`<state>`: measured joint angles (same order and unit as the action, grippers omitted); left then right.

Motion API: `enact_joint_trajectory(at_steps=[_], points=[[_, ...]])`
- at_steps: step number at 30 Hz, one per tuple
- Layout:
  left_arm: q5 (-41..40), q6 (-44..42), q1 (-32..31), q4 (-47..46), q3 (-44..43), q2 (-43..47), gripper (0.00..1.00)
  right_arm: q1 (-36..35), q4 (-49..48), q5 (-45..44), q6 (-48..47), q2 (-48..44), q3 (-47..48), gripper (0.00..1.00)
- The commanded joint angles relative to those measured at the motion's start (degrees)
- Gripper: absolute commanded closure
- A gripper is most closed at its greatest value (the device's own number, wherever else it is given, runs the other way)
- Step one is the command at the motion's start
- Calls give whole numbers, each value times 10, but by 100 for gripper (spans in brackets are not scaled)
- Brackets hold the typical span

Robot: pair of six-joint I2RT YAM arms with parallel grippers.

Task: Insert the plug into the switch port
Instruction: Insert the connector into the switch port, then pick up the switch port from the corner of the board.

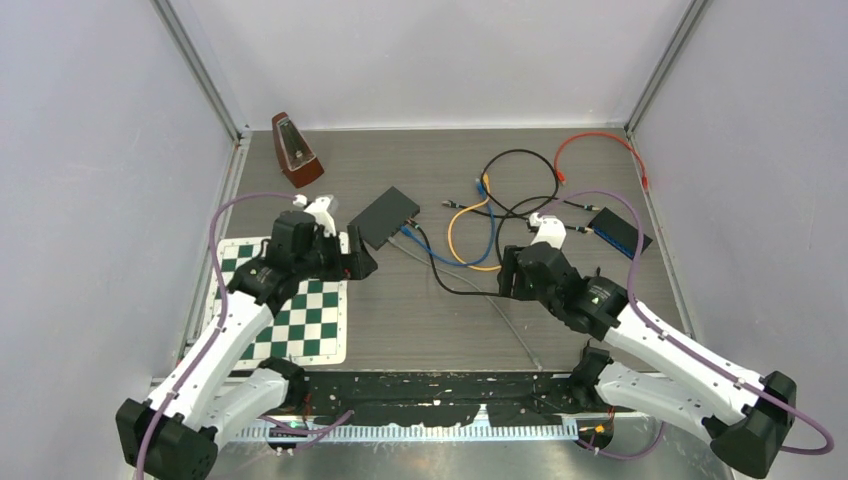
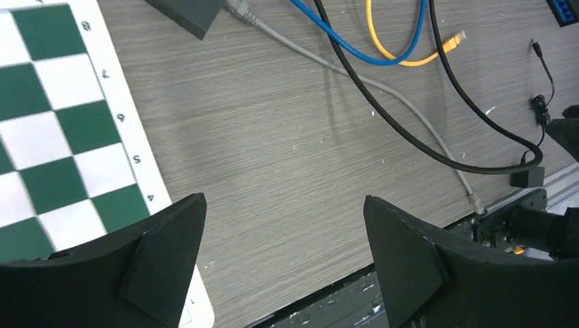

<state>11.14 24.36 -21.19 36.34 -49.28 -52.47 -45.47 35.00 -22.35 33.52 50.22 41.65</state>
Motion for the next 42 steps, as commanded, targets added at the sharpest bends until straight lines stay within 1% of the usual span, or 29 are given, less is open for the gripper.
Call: enact_joint_trajectory(at_steps=[1, 4, 5, 7, 10, 13, 15, 17, 21, 24, 29, 34, 39, 42], points=[[14, 109, 3, -154, 66, -7, 16, 2, 10, -37, 44, -32, 6, 33], [5, 178, 3, -254, 131, -49, 24, 1, 15, -37, 44, -44, 9, 34], [0, 194, 3, -283, 144, -67, 25, 0, 16, -36, 42, -47, 8, 34], [-5, 222, 3, -346, 163, -104, 26, 1, 15, -32, 41, -58, 7, 34], [-19, 260, -1, -445, 176, -164, 32, 1, 14, -22, 44, -77, -2, 34], [-49, 294, -8, -497, 169, -233, 35, 1, 8, -19, 43, -92, -14, 34], [-58, 322, -8, -520, 161, -281, 38, 1, 2, -15, 37, -102, -23, 34], [-64, 333, -8, -539, 148, -322, 41, 1, 1, -13, 35, -108, -25, 34], [-84, 342, -7, -531, 113, -378, 48, 1, 5, -17, 32, -126, -23, 34], [-102, 343, -4, -519, 85, -406, 51, 1, 10, -28, 26, -135, -20, 34], [-97, 339, 21, -499, 18, -463, 54, 1, -2, -39, 16, -129, -18, 34], [-60, 328, 53, -489, -66, -534, 58, 1, 3, -58, 9, -102, 3, 34], [-25, 279, 69, -422, -213, -608, 57, 2, 5, -83, 10, -73, 24, 34], [7, 259, 75, -399, -256, -610, 57, 2, 4, -103, 10, -41, 39, 31]])
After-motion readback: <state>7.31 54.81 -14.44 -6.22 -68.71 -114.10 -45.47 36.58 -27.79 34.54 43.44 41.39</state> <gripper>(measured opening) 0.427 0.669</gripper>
